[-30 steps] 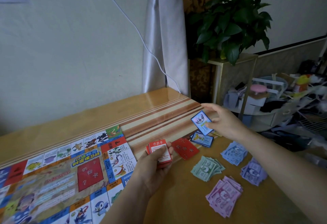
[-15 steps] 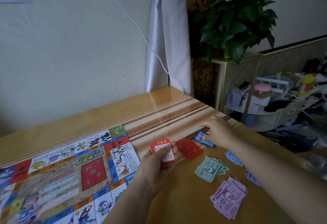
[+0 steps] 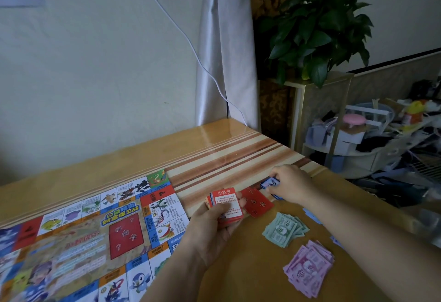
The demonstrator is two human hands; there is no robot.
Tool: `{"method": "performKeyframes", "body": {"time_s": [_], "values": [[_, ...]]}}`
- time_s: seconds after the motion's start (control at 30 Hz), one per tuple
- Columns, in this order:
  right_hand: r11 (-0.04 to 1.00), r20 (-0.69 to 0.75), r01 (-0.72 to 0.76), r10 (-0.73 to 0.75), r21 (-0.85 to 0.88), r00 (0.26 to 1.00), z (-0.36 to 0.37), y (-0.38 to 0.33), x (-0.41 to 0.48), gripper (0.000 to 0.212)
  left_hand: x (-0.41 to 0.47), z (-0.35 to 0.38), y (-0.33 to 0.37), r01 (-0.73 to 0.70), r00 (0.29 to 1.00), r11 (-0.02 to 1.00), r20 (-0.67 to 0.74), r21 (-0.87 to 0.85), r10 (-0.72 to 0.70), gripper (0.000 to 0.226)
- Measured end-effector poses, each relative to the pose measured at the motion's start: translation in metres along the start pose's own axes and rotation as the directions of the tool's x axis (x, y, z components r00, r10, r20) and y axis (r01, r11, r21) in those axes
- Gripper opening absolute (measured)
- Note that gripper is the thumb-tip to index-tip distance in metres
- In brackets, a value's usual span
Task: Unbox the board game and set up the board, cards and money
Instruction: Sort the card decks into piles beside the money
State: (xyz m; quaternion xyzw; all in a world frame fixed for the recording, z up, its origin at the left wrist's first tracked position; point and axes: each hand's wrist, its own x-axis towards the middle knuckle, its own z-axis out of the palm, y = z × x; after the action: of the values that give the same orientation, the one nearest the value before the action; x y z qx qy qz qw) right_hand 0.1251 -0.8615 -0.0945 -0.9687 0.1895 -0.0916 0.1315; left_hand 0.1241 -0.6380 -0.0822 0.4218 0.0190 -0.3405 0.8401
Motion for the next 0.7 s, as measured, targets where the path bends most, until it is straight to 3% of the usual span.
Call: {"method": "performKeyframes", "body": {"time_s": [0.1,0.17,0.23,0.43,0.57,0.7], "values": [[0.98,-0.118,0.074,-0.052,0.186,0.992,-0.014,-0.015,-0.009,0.038,-0.002,0.001,-0.001,-0.048,0.999,0.994,-0.01,0.102,0.049,0.022],[0.895,0.024,0.056,-0.074,0.443,0.997,-0.027,-0.035,-0.02,0.036,0.0,0.002,-0.003,-0.067,0.997,0.987,-0.026,0.144,0.071,0.024],[0.824,0.246,-0.051,-0.108,0.565,0.963,-0.032,-0.051,-0.033,0.036,0.001,0.006,-0.005,-0.079,0.996,0.984,-0.037,0.162,0.086,0.027],[0.809,0.315,-0.069,-0.147,0.583,0.938,-0.029,-0.06,-0.035,0.03,-0.003,0.007,-0.007,-0.077,0.995,0.968,-0.048,0.241,0.091,0.039],[0.867,0.266,-0.021,-0.13,0.499,0.955,-0.037,-0.059,-0.033,0.019,-0.006,0.006,-0.005,-0.079,0.993,0.981,-0.073,0.178,0.093,0.013],[0.887,0.225,0.005,-0.123,0.462,0.967,-0.037,-0.058,-0.029,0.027,-0.005,0.005,-0.005,-0.109,0.988,0.98,-0.09,0.164,0.125,0.013]]}}
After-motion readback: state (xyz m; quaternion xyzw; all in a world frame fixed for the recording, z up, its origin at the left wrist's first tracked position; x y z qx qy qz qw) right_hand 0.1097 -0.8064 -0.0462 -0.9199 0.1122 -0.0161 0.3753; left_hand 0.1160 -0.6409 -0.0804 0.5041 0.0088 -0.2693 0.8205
